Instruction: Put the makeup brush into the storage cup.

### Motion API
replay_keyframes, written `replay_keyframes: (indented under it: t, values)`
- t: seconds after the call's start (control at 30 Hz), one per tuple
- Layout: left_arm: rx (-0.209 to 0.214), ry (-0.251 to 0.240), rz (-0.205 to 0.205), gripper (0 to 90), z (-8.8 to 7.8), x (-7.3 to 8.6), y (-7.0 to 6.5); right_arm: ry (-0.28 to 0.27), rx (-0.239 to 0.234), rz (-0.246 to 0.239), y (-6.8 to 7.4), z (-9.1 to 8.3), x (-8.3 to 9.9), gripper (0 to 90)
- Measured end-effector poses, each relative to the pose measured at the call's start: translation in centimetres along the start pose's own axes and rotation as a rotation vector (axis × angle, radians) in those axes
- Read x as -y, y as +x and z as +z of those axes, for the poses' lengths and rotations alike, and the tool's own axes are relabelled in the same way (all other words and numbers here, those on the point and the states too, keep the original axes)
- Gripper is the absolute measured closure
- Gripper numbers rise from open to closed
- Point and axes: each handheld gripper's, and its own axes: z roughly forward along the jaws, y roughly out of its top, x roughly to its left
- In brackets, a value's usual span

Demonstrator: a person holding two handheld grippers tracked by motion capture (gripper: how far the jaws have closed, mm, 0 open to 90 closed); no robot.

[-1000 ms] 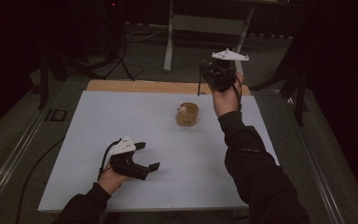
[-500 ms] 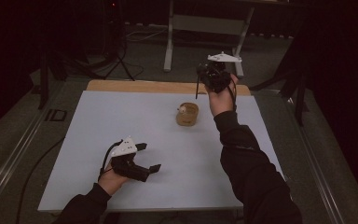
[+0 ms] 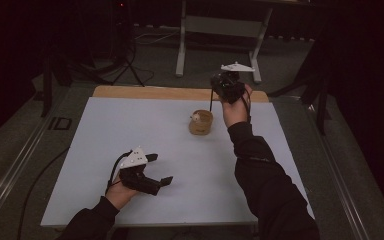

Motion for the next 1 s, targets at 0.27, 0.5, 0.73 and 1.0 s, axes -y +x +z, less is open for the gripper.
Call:
replay_keyframes:
  t: [0.27,0.5,0.73,1.0]
  values:
    - [0.000,0.000,-0.007,2.3,0.0,0.1,0.0,0.030,-0.007,0.012,0.3,1.1,1.3,85.5]
    - [0.000,0.001,-0.006,2.3,0.0,0.1,0.1,0.052,-0.006,0.026,0.3,1.7,2.5,85.5]
    - [0.004,0.005,-0.005,2.3,0.0,0.1,0.1,0.081,-0.004,0.027,0.7,2.3,3.3,85.5]
    - [0.004,0.003,-0.006,2.3,0.0,0.1,0.1,0.139,-0.011,0.000,1.2,3.2,3.7,85.5]
